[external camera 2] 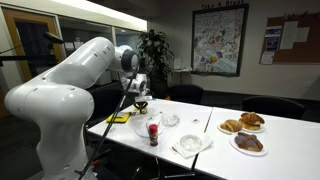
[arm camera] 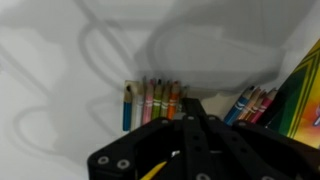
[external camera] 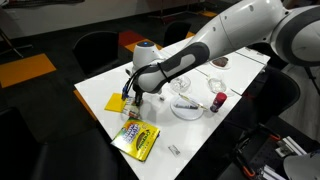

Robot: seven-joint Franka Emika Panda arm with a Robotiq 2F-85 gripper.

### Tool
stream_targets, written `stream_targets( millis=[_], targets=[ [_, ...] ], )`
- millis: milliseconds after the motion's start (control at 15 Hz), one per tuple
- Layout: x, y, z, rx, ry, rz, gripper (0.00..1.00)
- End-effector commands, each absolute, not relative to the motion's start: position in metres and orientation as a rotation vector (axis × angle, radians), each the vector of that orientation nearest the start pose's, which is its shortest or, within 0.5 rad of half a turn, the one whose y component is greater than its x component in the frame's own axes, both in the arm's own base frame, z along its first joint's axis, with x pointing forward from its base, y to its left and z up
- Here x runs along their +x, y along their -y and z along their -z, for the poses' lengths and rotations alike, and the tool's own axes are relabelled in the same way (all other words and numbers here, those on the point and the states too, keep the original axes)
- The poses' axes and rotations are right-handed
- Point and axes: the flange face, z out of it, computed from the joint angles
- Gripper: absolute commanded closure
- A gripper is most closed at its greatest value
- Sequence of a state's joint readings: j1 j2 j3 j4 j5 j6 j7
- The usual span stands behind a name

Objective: Pick up one pen and put it on the table

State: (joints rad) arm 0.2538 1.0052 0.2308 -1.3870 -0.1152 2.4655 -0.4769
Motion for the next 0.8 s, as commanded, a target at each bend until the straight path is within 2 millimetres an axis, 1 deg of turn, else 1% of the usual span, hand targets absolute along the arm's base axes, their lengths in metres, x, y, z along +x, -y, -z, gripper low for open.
stream_targets(
  millis=[0,267,533,600,733],
  targets=[
    [0.670,-0.314,-0.113,-2.704,1.360,0.119,1.00],
    [0.669,-0.321,-0.111,-2.675,1.365,0.102,1.00],
    [0.659,-0.339,-0.108,-2.558,1.387,0.069,1.00],
    [0.657,-0.343,-0.105,-2.547,1.392,0.061,1.00],
    [0.656,-0.348,-0.107,-2.545,1.399,0.056,1.00]
  ],
)
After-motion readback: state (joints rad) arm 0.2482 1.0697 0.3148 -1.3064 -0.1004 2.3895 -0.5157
